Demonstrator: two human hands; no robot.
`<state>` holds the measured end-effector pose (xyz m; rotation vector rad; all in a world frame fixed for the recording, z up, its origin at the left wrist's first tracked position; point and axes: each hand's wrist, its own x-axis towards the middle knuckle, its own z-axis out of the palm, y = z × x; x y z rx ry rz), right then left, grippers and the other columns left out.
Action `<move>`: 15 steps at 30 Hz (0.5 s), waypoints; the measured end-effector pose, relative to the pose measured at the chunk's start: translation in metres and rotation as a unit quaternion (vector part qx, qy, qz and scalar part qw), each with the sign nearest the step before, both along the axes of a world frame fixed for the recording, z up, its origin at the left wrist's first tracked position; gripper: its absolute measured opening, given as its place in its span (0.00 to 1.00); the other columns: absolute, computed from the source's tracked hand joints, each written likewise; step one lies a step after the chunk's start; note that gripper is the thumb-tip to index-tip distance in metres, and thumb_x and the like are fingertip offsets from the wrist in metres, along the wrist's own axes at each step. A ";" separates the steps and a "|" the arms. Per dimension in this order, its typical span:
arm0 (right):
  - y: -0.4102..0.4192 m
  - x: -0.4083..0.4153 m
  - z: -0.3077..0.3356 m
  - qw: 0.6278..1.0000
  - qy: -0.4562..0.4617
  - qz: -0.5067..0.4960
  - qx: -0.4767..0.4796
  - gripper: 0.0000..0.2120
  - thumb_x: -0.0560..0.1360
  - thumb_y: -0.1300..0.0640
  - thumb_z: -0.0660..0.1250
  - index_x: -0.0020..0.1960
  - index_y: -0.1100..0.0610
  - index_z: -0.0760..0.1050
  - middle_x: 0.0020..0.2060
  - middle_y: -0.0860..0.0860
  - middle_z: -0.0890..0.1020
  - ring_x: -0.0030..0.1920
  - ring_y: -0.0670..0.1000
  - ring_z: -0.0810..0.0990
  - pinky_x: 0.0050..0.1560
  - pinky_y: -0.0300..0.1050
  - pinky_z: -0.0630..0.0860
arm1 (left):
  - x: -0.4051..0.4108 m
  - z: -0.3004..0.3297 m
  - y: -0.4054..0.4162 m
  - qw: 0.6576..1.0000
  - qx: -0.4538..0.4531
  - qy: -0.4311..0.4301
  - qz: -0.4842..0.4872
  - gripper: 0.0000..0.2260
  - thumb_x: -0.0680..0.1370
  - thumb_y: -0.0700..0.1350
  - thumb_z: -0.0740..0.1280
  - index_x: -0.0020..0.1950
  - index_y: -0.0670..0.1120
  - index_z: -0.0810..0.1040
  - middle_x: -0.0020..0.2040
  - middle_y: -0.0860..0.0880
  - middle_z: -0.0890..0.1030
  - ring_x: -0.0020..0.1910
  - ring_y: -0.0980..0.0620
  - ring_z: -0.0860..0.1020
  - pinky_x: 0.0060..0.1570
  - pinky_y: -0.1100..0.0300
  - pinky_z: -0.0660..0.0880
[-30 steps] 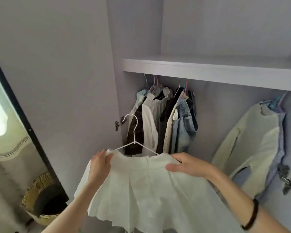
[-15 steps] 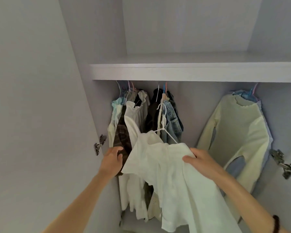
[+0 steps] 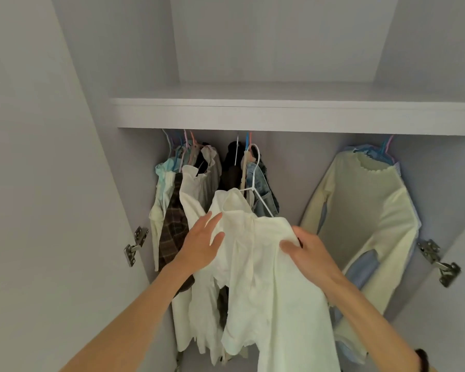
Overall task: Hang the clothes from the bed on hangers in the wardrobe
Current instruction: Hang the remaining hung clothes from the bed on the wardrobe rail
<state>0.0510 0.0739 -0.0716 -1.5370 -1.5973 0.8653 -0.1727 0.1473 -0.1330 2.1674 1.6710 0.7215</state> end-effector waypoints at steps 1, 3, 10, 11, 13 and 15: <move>0.004 -0.001 -0.005 1.000 -0.012 -0.007 0.001 0.07 0.76 0.64 0.58 0.48 0.66 0.72 0.38 0.55 0.75 0.37 0.51 0.70 0.37 0.44 0.65 | 0.002 -0.001 0.006 1.000 -0.004 0.027 0.004 0.23 0.82 0.49 0.54 0.76 0.50 0.52 0.77 0.48 0.51 0.75 0.50 0.48 0.72 0.54 0.48; 0.013 0.000 -0.013 0.999 -0.034 -0.020 -0.001 0.06 0.76 0.64 0.57 0.47 0.65 0.72 0.38 0.55 0.75 0.37 0.51 0.70 0.37 0.44 0.65 | -0.003 -0.002 0.022 0.994 -0.016 0.102 0.033 0.24 0.82 0.49 0.52 0.76 0.50 0.49 0.77 0.48 0.48 0.75 0.49 0.46 0.72 0.50 0.48; 0.040 0.012 -0.023 0.987 -0.138 -0.081 0.012 0.06 0.77 0.62 0.56 0.50 0.60 0.71 0.45 0.54 0.75 0.44 0.54 0.71 0.40 0.43 0.63 | -0.049 -0.004 0.073 0.957 -0.055 0.261 0.111 0.24 0.82 0.49 0.51 0.76 0.51 0.48 0.77 0.50 0.44 0.75 0.46 0.40 0.71 0.42 0.45; 0.043 0.010 -0.024 0.985 -0.149 -0.084 0.016 0.06 0.78 0.62 0.55 0.51 0.59 0.70 0.45 0.54 0.75 0.43 0.52 0.70 0.39 0.42 0.63 | -0.051 -0.004 0.079 0.954 -0.046 0.273 0.112 0.24 0.82 0.49 0.51 0.76 0.51 0.48 0.77 0.50 0.44 0.75 0.45 0.40 0.71 0.42 0.45; 0.048 0.000 -0.027 0.983 -0.164 -0.073 0.024 0.09 0.78 0.62 0.55 0.56 0.60 0.71 0.48 0.53 0.74 0.44 0.51 0.71 0.37 0.40 0.64 | -0.053 -0.004 0.088 0.950 -0.026 0.289 0.113 0.24 0.82 0.49 0.51 0.76 0.52 0.47 0.77 0.49 0.44 0.75 0.43 0.41 0.71 0.43 0.45; 0.057 -0.014 -0.030 0.982 -0.178 -0.045 0.032 0.11 0.79 0.62 0.54 0.59 0.60 0.70 0.48 0.51 0.72 0.50 0.52 0.73 0.40 0.36 0.62 | -0.051 -0.004 0.096 0.950 0.002 0.288 0.119 0.24 0.82 0.48 0.51 0.76 0.52 0.47 0.77 0.48 0.43 0.75 0.44 0.40 0.72 0.45 0.43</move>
